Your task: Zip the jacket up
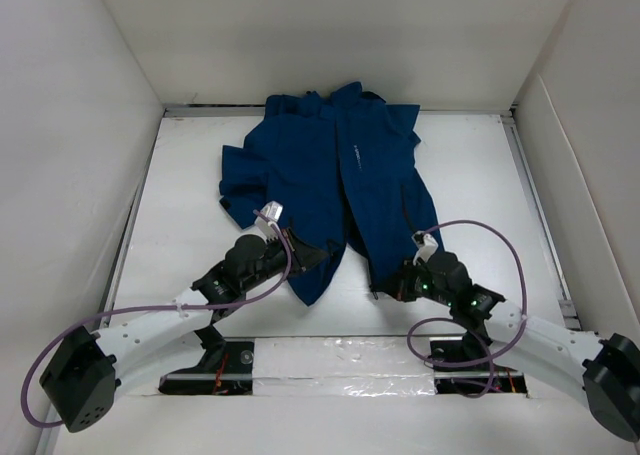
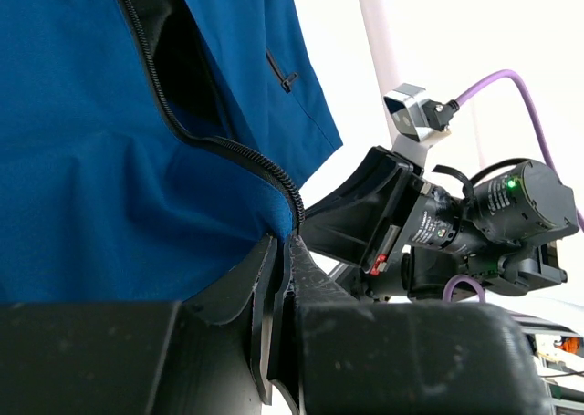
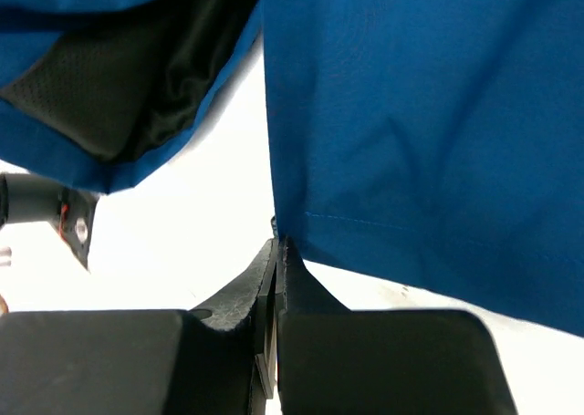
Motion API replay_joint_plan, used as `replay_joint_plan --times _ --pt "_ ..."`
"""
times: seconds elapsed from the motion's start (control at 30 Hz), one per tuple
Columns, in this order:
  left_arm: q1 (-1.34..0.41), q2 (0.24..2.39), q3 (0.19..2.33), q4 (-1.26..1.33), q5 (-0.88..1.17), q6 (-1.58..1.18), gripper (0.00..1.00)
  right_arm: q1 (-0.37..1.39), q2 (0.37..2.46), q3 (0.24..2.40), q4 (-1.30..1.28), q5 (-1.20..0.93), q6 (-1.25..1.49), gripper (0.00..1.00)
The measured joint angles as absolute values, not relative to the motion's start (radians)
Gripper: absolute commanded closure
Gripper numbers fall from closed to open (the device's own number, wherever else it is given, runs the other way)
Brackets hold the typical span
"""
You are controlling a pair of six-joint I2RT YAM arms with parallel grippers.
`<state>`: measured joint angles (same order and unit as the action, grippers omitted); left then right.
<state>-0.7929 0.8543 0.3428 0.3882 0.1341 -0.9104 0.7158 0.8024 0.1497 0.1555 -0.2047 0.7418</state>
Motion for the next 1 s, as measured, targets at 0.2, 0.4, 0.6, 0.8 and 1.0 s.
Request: replay_joint_plan --times 0.2,0.4,0.6,0.8,1.0 --pt "-0.793 0.855 0.342 0.385 0.138 -0.909 1.0 0.717 0.799 0.142 0.112 -0.118 0.768 0.92" --pt "-0.793 0.855 0.342 0.384 0.146 -0.91 1.0 0.721 0.89 0.157 0.093 -0.059 0.757 0.8" --pt "-0.796 0.855 0.34 0.384 0.149 -0.911 1.0 0.723 1.025 0.21 0.139 -0.06 0.739 0.75" --pt "-0.803 0.855 0.334 0.383 0.149 -0.915 1.0 0.782 1.025 0.219 0.154 -0.038 0.731 0.64" --pt "-0.803 0.855 0.334 0.384 0.142 -0.914 1.0 0.9 0.847 0.235 0.052 0.079 0.727 0.48"
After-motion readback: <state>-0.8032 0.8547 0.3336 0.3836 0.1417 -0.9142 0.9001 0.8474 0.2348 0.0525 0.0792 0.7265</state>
